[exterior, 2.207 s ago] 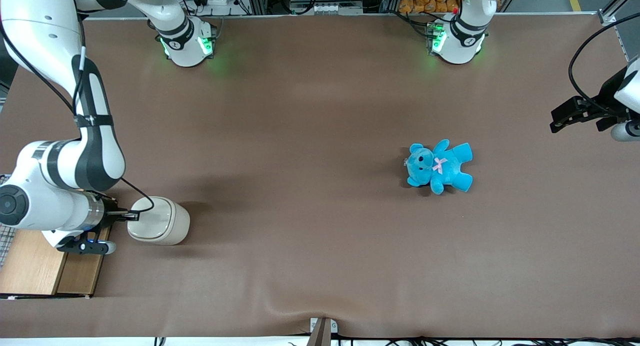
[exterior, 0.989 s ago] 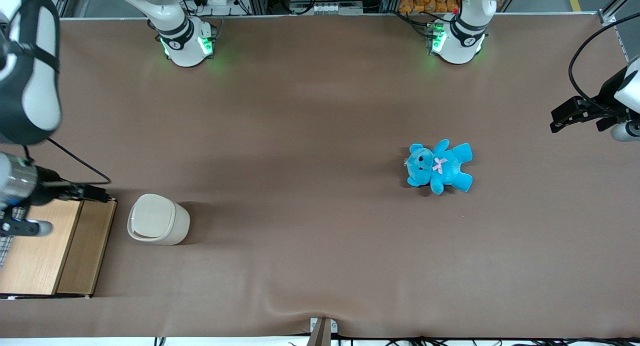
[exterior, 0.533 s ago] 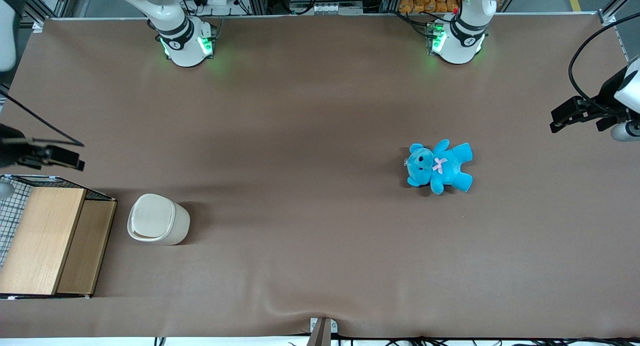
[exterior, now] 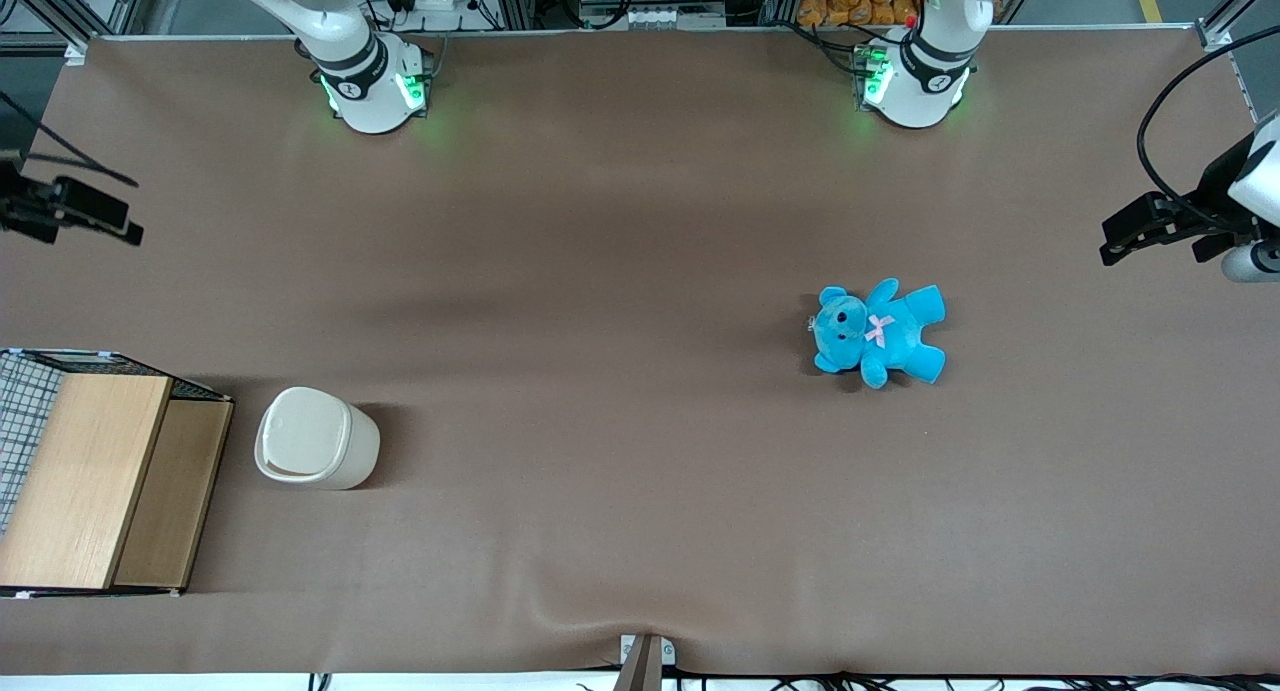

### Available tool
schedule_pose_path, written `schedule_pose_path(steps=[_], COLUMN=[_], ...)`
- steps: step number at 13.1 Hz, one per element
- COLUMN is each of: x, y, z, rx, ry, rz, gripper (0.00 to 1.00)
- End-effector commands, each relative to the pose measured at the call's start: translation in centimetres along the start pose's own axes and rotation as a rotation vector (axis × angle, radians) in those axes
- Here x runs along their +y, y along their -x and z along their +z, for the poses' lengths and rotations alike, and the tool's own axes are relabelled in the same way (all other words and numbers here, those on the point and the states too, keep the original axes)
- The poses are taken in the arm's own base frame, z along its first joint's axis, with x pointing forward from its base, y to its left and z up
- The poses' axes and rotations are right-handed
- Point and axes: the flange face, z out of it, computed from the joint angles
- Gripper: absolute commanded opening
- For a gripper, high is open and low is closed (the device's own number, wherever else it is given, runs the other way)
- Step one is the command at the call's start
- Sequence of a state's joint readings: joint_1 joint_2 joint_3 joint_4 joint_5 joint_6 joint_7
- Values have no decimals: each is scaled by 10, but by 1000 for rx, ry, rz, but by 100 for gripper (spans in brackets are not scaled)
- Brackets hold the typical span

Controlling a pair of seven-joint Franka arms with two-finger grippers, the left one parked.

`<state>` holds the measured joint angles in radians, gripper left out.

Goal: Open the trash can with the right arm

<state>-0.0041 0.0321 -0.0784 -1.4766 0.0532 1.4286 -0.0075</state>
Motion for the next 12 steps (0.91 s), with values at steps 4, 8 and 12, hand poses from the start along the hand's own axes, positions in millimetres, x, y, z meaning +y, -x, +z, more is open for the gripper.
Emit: schedule_pose_path(steps=[4,8,12], x=[8,5,5], y=[0,0,4], z=[-15,-15,-9], rx=[42,42,-1], ry=[2,9,9], rz=[8,0,-3], gripper=[100,100,100])
